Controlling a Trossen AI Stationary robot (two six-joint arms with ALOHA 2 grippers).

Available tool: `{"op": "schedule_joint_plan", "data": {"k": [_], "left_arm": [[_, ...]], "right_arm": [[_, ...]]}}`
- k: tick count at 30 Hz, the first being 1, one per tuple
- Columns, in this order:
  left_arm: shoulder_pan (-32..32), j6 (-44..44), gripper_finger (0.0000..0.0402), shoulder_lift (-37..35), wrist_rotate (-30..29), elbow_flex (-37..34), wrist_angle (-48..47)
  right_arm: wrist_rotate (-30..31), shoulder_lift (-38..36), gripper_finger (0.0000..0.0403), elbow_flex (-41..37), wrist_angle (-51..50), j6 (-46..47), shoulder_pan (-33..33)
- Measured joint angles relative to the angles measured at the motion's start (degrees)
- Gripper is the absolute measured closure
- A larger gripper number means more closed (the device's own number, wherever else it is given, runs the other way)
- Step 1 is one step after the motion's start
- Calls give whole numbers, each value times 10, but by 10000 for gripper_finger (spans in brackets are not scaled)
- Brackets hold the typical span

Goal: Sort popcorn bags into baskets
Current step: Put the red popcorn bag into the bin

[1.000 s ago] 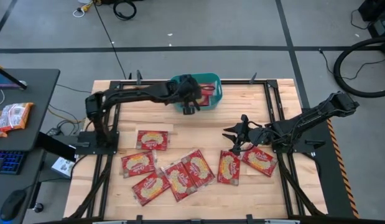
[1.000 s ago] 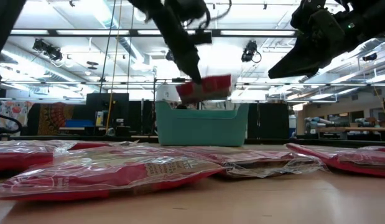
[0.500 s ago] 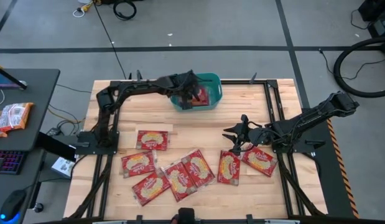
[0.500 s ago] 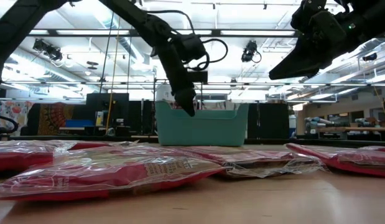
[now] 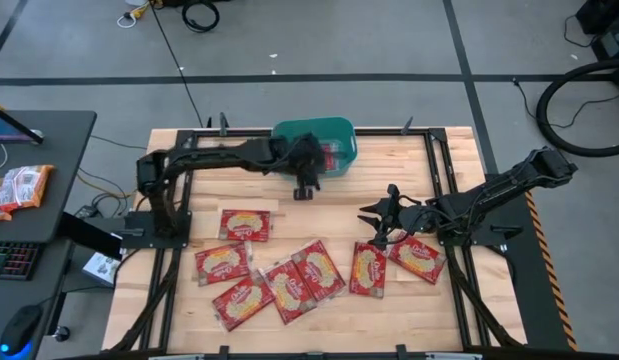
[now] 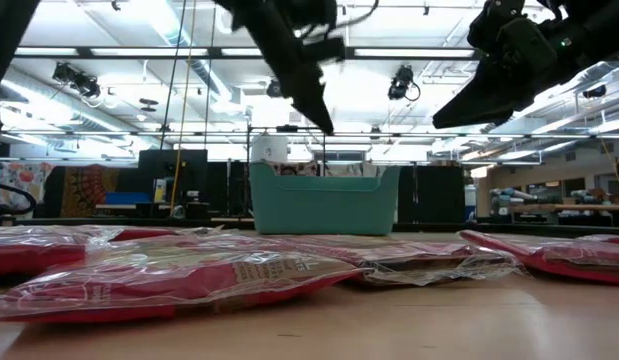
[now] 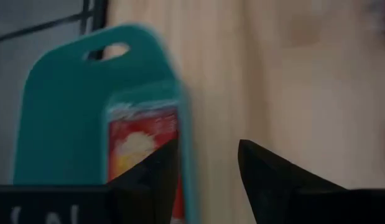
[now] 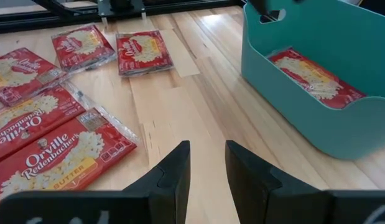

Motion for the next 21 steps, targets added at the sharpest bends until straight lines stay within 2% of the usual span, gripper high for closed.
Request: {"op": "schedule_joint_plan", "data": {"k": [9,17,21], "left_arm": [[-103,-47,242,-5,58,0,-144],[-194,-222,242,-4,58,0,-247],[-238,-273,242,1,43,-2,-296]], "right_arm": [[0,0,297,0,-3,4,0],[0,0,297,0,-3,0,0],[0,0,297,0,4,-15,0]]}}
